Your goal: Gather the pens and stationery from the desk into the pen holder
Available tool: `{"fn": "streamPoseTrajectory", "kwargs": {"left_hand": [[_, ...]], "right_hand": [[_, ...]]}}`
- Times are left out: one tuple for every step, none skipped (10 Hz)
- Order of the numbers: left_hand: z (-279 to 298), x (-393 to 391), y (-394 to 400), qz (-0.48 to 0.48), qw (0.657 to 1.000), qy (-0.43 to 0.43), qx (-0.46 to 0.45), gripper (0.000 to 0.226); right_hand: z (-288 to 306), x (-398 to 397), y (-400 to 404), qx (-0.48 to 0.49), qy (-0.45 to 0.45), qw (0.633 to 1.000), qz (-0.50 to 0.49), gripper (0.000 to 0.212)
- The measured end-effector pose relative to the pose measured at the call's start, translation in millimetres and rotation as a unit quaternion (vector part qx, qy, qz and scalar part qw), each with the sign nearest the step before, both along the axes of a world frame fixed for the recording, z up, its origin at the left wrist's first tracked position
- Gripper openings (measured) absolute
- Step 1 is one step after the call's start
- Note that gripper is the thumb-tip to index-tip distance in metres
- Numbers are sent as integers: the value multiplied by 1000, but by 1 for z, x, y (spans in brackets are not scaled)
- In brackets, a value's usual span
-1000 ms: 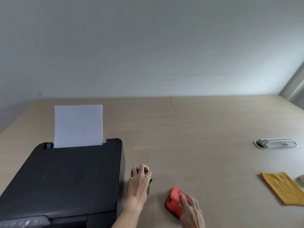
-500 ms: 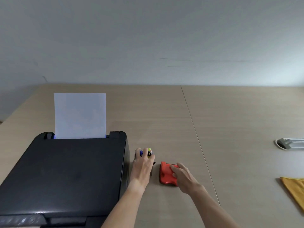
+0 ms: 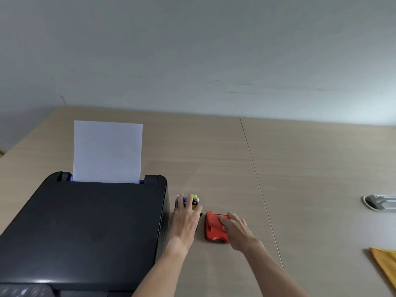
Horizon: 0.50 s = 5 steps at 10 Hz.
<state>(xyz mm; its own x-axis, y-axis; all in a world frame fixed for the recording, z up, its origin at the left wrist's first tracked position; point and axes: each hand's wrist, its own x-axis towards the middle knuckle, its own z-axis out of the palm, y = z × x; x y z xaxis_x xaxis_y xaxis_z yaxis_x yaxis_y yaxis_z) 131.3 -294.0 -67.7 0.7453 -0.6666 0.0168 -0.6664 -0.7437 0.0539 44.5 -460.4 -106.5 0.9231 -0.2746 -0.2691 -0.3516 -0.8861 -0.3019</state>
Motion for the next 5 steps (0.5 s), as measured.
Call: {"fn": "streamPoseTrajectory", "kwargs": {"left_hand": [[2, -9, 2, 8, 1000, -5, -9, 73], [6, -24, 6, 37, 999, 7, -25, 79], [7, -52, 17, 51, 985, 50, -154, 84], [-3, -89, 42, 29, 957, 143, -251, 85], [-23, -127, 78, -1, 941, 193, -278, 81]], "right_hand": [[0, -5, 6, -31, -6, 999, -16, 53], [1, -17, 29, -6, -83, 991, -101, 60], [-1, -52, 59, 58, -166, 969, -175, 63], [-14, -106, 88, 111, -254, 927, -252, 56], [-32, -166, 97, 172, -328, 882, -290, 57]]}}
